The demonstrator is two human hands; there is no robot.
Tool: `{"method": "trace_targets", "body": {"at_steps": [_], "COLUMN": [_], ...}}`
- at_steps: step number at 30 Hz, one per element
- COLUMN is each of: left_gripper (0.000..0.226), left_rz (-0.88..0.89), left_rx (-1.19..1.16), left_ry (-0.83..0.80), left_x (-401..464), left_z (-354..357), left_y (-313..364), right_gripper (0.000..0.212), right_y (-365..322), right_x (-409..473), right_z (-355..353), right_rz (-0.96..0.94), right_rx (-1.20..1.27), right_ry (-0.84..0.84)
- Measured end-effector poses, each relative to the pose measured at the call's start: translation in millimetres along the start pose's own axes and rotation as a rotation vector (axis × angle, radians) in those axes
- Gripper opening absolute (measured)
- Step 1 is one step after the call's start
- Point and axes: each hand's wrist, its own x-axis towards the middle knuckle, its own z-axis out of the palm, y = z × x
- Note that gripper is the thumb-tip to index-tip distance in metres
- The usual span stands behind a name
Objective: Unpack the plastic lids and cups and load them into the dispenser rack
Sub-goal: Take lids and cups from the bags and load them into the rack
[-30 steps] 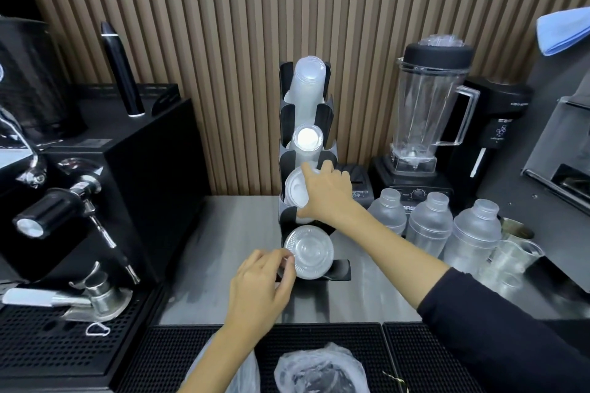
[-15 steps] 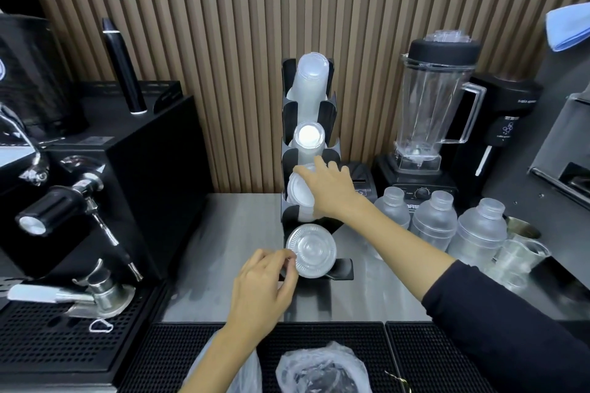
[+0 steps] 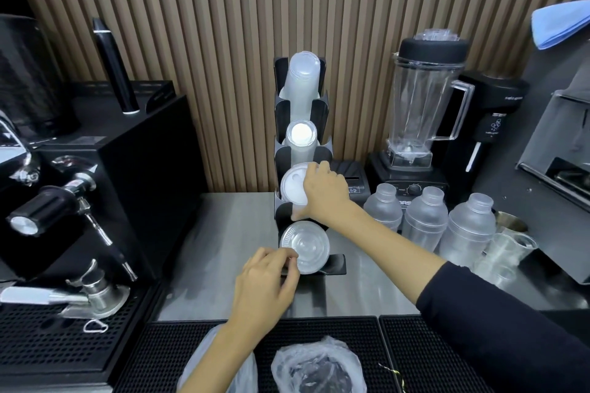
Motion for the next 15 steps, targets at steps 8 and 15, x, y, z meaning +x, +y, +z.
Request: {"method": "trace_targets", "body": {"at_steps": [8, 15], "left_gripper": [0.029, 0.030], "left_rz": [0.012, 0.001], "left_rx": [-0.045, -0.050], "left_ry": [0.040, 0.062], "left_x": [1, 6], "left_z": [-4, -9], "left_y": [0, 4], "right_gripper": [0.086, 0.086], "right_y": [4, 8], "right_x": [5, 6], "right_z": [6, 11], "right_rz": [-0.156, -0.137], "right_rx": [0.047, 0.119], "right_ry": [-0.043, -0.031]}}
